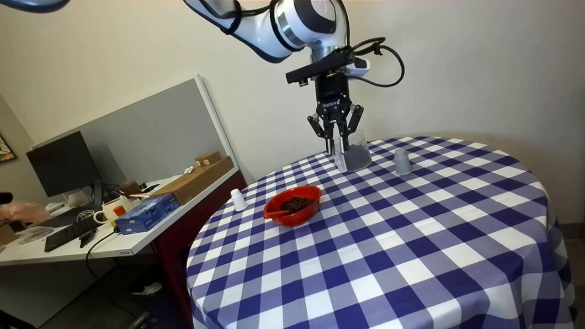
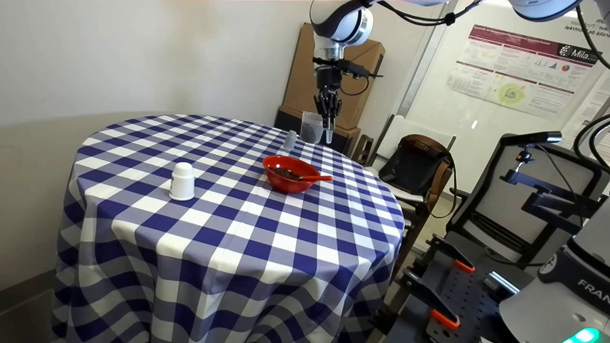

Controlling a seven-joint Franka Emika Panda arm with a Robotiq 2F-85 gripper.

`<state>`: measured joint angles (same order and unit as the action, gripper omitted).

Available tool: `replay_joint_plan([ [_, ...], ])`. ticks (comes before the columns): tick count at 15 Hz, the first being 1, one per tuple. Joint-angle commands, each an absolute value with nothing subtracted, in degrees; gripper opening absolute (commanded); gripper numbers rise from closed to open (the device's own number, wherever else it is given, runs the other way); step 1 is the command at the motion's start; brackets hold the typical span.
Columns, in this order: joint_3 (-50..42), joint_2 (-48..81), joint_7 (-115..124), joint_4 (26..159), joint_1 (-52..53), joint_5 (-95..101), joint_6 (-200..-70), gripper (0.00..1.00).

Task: Pick up the jug and pour some of its contents into the bow

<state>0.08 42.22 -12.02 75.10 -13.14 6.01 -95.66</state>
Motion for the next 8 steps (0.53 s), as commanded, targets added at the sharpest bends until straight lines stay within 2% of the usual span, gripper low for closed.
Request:
replay_joint_plan([
  [1,-1.47,42.25,-13.87,77.23,-14.73,2.91,-97.74,0.13],
  [8,-2.90,44.61,-14.81,79.39,-17.26,0.85,-97.84,0.13],
])
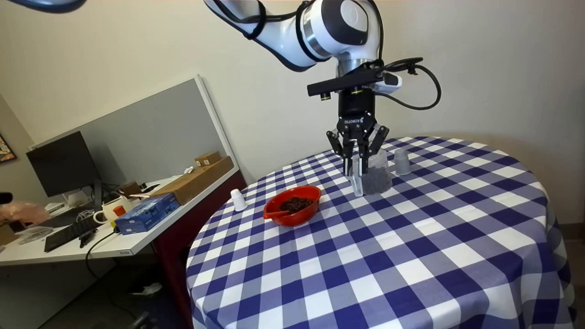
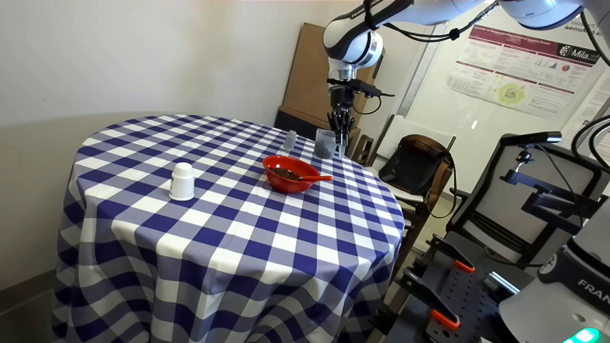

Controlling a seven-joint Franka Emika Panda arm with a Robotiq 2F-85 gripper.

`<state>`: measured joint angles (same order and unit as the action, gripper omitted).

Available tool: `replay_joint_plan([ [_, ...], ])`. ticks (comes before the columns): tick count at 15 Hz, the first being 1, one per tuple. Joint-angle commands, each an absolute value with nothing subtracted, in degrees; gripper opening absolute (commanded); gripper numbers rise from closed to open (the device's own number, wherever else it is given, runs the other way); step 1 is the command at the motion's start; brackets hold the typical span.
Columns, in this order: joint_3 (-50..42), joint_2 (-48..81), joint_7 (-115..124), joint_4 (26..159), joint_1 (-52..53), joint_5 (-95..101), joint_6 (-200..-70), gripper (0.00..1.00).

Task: Pick up the jug and pour some of its contents into the bow

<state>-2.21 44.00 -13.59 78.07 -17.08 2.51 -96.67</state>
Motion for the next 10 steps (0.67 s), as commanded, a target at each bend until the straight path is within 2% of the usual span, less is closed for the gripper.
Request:
replay_joint_plan([
  [1,-2.89,45.16,-14.92,79.52,-17.34,0.79,-97.78,0.13],
  [9,-2.76,49.05,-14.66,78.71,-16.73,1.22,-96.48,0.14],
  [10,-2.71,48.95,-14.63,78.71,-16.74,1.10,-96.27,0.52],
])
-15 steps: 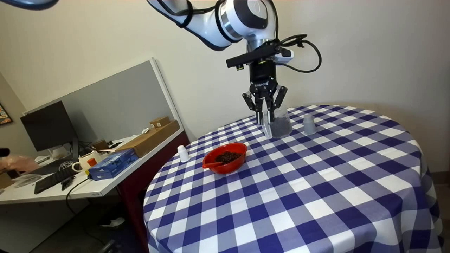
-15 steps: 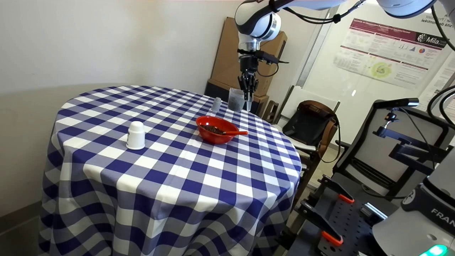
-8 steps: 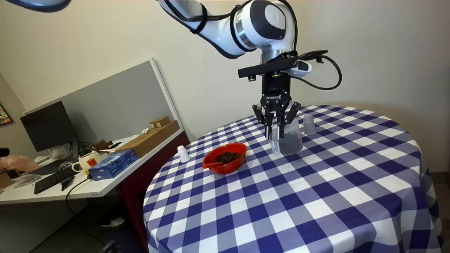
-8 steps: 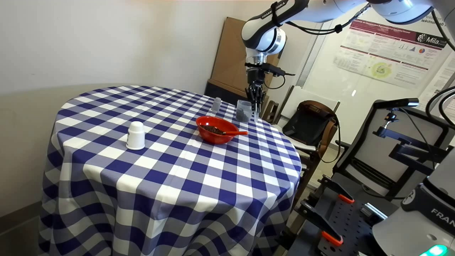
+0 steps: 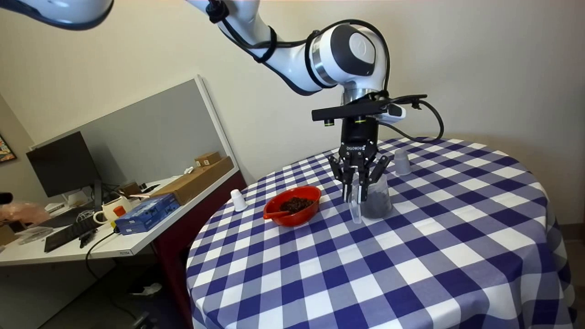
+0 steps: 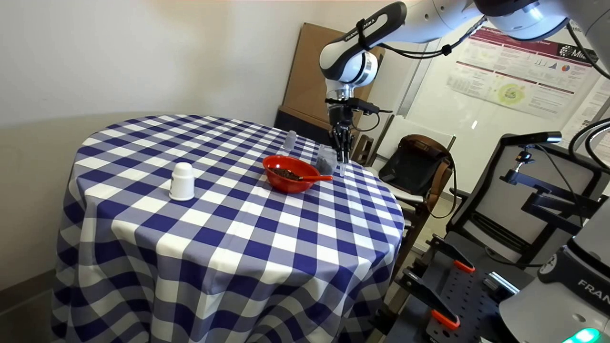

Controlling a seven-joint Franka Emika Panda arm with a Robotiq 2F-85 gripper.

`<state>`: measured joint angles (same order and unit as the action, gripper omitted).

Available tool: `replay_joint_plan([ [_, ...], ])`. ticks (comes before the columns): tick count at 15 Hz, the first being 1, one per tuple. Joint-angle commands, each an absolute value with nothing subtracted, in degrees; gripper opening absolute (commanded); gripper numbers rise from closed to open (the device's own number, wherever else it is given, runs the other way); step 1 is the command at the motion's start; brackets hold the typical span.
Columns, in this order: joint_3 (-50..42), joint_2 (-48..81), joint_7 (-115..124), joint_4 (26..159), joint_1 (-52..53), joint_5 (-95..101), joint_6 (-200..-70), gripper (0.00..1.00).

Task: Pick up the jug and pour some of its contents into the bow

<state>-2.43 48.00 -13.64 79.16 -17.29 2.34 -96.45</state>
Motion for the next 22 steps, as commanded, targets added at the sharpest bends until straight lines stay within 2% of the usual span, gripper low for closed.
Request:
replay_joint_plan([
  [1,-2.70,48.75,-14.57,78.81,-16.63,1.15,-96.23,0.54],
  [7,-2.05,43.65,-14.61,82.34,-15.45,1.19,-97.50,0.95],
  [8,-2.09,41.00,-14.30,84.42,-14.67,1.74,-98.35,0.99],
  [15,-1.89,23.01,-6.62,99.09,-5.21,6.60,-99.70,1.00],
  [20,-0.72,10.34,6.80,112.24,-0.58,1.67,-107.30,1.00],
  [21,-0.97,17.35,2.89,103.55,-1.05,3.11,-102.47,1.00],
  [22,-0.84,15.83,3.54,105.01,-0.56,3.11,-102.83,1.00],
])
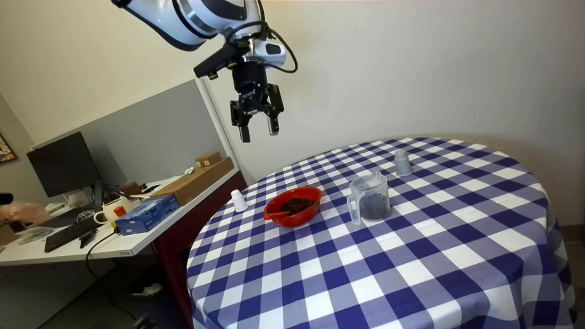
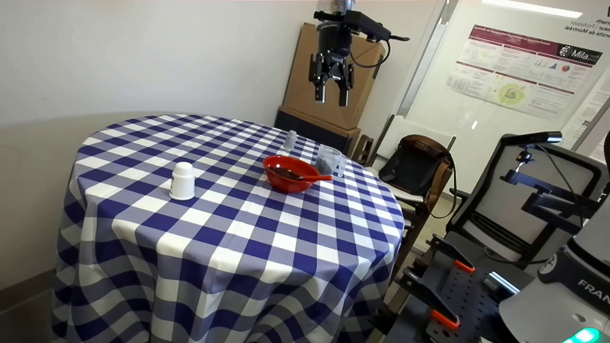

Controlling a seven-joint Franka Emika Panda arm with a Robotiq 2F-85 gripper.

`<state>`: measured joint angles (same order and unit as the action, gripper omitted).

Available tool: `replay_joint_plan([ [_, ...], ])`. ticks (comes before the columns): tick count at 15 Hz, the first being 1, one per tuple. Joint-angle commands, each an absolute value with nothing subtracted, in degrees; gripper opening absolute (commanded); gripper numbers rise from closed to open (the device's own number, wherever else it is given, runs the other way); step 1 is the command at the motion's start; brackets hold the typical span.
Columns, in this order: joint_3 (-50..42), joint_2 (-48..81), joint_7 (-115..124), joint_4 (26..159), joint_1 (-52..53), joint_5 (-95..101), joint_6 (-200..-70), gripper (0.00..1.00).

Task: Pick up the jug and pour some of its contents into the bow

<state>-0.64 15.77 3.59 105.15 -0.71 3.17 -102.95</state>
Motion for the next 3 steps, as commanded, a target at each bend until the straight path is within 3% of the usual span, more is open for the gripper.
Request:
replay_joint_plan([
  [1,-0.81,15.55,3.54,105.02,-0.44,3.13,-102.74,1.00],
  [3,-1.01,16.25,3.40,104.68,-0.72,3.12,-102.77,1.00],
])
